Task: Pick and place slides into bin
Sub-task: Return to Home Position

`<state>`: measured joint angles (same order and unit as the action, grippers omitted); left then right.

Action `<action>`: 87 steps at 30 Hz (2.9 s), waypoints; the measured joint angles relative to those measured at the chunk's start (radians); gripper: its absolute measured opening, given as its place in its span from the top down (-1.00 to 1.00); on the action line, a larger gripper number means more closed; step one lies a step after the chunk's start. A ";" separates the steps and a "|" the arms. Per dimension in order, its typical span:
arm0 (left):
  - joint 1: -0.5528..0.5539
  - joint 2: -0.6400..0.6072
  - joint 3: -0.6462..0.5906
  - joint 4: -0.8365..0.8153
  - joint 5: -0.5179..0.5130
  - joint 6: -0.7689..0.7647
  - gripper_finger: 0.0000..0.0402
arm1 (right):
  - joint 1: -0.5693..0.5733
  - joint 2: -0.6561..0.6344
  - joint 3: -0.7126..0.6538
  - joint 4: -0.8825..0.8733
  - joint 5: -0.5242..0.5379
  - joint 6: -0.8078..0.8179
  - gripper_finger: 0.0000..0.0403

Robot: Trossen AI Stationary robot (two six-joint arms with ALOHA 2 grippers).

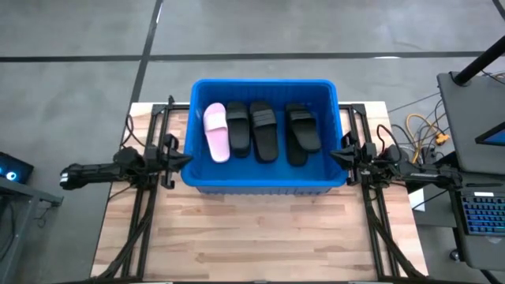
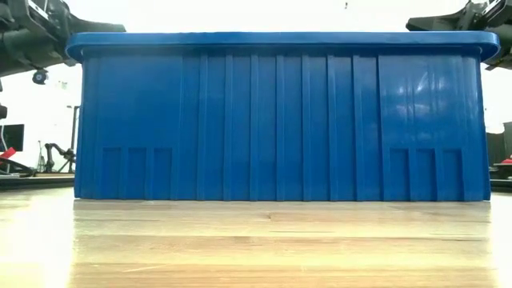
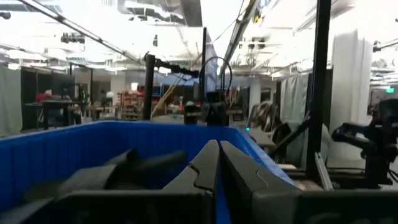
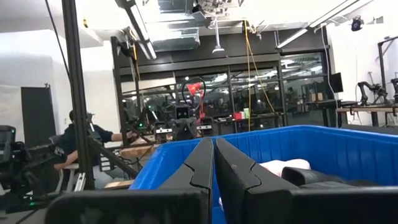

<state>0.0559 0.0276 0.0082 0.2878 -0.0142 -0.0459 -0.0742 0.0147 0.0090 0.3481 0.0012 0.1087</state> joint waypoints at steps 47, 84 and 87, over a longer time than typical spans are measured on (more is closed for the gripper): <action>0.001 0.053 -0.002 0.017 -0.001 0.000 1.00 | 0.000 -0.001 0.001 -0.021 0.000 -0.084 0.96; 0.000 0.057 -0.002 0.017 -0.001 0.000 1.00 | 0.000 -0.001 0.001 -0.021 0.000 -0.084 0.96; 0.000 0.057 -0.002 0.017 -0.001 0.000 1.00 | 0.000 -0.001 0.001 -0.021 0.000 -0.084 0.96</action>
<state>0.0563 0.0844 0.0059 0.3047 -0.0154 -0.0460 -0.0742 0.0139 0.0097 0.3271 0.0013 0.0246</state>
